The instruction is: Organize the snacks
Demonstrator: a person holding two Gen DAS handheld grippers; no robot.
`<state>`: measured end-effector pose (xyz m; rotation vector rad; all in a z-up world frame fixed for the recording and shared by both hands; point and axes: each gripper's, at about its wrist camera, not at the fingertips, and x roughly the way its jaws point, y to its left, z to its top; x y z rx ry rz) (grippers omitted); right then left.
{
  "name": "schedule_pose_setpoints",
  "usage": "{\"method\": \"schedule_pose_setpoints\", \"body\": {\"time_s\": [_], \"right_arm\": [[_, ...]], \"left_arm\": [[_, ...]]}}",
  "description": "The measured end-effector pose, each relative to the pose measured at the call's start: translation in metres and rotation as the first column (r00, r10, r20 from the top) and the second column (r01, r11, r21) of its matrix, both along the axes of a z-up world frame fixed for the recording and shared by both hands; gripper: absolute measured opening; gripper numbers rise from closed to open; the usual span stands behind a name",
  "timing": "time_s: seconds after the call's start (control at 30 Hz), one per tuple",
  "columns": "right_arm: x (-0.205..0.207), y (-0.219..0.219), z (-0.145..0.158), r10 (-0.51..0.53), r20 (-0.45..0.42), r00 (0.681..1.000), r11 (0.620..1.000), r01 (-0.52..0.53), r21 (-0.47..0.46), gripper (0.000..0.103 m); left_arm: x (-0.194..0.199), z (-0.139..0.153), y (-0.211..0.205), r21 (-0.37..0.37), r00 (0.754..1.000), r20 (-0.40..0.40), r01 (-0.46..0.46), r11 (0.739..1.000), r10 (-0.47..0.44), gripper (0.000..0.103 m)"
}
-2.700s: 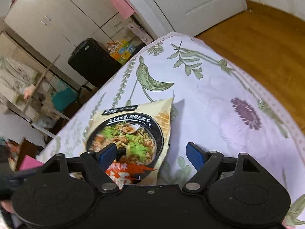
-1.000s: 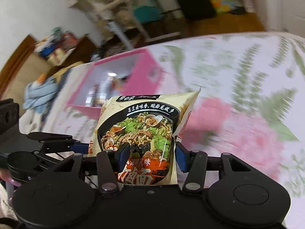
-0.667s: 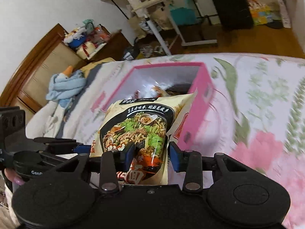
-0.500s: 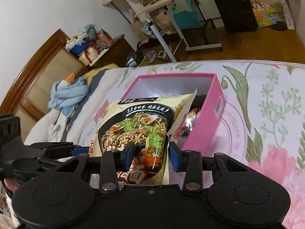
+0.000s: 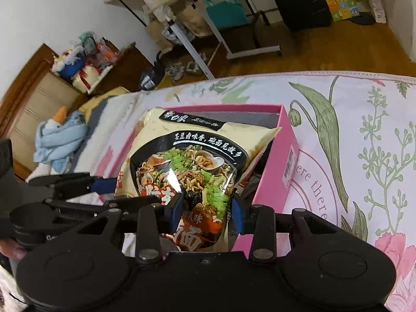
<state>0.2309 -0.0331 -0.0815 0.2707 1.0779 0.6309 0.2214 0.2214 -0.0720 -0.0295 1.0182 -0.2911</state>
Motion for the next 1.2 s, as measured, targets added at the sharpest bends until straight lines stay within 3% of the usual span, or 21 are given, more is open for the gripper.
{"method": "schedule_pose_setpoints", "body": {"time_s": [0.17, 0.27, 0.33, 0.43, 0.57, 0.9, 1.2], "right_arm": [[-0.006, 0.013, 0.002, 0.039, 0.083, 0.996, 0.995, -0.032, -0.091, 0.047], [-0.022, 0.019, 0.012, 0.089, 0.174, 0.981, 0.986, -0.062, -0.157, 0.049], [-0.035, 0.010, 0.021, 0.100, 0.210, 0.973, 0.988, -0.072, -0.139, 0.049], [-0.065, -0.014, 0.030, 0.070, 0.238, 0.969, 0.997, -0.065, -0.028, 0.049], [-0.096, -0.026, 0.033, 0.044, 0.292, 0.956, 0.996, -0.020, -0.085, 0.049], [-0.135, -0.059, 0.045, -0.043, 0.368, 0.929, 0.988, 0.095, -0.122, 0.049], [-0.162, -0.073, 0.092, -0.058, 0.466, 0.883, 0.970, 0.160, -0.182, 0.054]], "left_arm": [[0.001, -0.016, 0.003, -0.020, 0.999, 0.002, -0.048, 0.999, 0.048, 0.061], [-0.009, -0.018, -0.006, 0.071, 0.994, 0.086, -0.081, 0.994, 0.074, 0.061], [-0.019, -0.017, -0.007, 0.064, 0.989, 0.118, -0.095, 0.993, 0.087, 0.061], [-0.035, -0.019, 0.000, -0.023, 0.977, 0.132, -0.164, 0.986, 0.165, 0.061], [-0.056, -0.010, -0.003, -0.008, 0.962, 0.197, -0.193, 0.981, 0.191, 0.061], [-0.099, 0.025, -0.019, -0.033, 0.961, 0.220, -0.165, 0.986, 0.168, 0.061], [-0.132, 0.060, -0.035, -0.026, 0.968, 0.243, -0.066, 0.998, 0.070, 0.061]]}}
